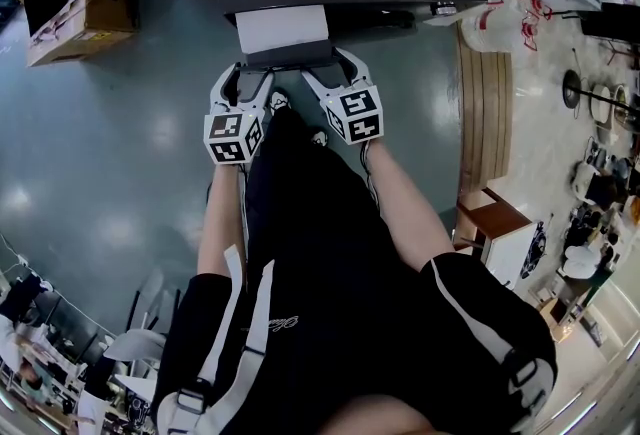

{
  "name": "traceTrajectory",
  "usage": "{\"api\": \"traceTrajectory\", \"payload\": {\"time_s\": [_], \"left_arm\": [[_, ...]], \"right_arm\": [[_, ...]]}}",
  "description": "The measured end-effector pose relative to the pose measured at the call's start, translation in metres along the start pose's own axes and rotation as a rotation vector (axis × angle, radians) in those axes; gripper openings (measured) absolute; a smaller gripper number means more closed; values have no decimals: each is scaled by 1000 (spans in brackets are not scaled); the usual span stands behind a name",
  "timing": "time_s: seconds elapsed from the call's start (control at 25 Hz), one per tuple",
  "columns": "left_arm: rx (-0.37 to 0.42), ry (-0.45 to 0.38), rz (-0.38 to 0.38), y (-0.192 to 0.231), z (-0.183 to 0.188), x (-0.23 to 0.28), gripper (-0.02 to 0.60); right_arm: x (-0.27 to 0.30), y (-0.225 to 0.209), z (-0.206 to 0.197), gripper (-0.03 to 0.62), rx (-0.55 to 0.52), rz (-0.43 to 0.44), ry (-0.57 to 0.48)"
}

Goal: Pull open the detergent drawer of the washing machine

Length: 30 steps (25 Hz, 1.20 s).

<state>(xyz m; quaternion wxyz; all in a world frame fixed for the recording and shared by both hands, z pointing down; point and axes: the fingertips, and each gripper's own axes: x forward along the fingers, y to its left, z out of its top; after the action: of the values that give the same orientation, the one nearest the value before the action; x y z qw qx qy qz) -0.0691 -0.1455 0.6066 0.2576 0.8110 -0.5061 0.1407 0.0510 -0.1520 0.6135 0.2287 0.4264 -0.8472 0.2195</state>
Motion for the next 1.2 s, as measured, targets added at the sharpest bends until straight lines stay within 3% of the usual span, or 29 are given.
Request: {"api": "traceTrajectory", "payload": {"time_s": [1.2], "left_arm": [[3,-3,12,-12,-17,-17,284]], "right_arm": [[-16,10,-18,310,2,3,-9]]}}
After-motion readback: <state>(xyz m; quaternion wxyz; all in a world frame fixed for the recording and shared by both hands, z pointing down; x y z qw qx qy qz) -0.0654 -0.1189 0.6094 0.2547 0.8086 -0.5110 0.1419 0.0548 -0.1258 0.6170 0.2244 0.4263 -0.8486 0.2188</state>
